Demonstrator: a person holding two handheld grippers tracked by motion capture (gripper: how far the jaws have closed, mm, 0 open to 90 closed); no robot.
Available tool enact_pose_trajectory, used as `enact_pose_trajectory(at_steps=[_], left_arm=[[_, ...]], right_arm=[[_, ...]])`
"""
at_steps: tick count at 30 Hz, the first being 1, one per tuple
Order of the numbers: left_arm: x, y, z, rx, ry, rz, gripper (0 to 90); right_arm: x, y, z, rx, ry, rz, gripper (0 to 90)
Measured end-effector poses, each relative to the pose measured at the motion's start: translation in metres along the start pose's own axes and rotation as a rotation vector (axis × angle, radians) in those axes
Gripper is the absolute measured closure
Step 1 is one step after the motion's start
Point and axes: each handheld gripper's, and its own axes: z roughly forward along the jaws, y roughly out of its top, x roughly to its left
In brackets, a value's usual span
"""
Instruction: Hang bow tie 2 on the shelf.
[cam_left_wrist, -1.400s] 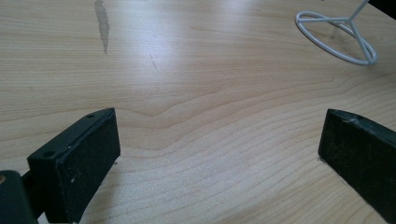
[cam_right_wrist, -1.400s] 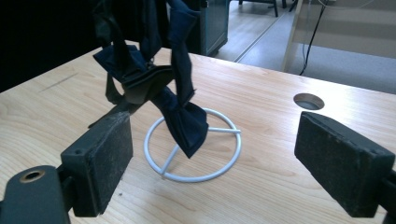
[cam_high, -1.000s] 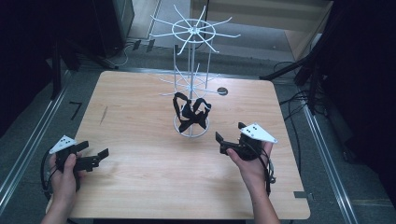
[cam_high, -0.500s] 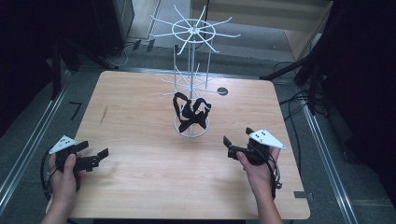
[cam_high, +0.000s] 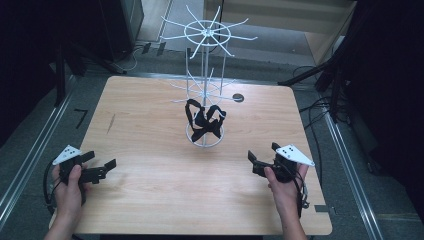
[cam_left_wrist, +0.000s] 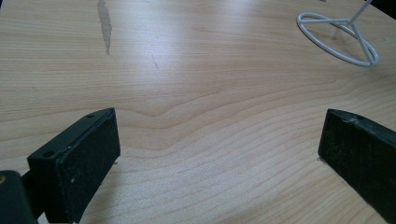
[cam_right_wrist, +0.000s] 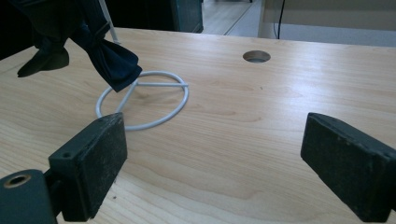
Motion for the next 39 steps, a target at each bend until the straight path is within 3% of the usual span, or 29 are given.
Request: enact_pose_trajectory(at_steps=[39], left_arm=[[0.0, 0.0, 0.0, -0.003, 0.004, 0.003, 0.0]], right_arm=[[-0.054, -0.043, -0.036, 0.038, -0.086, 0.031, 7.1]])
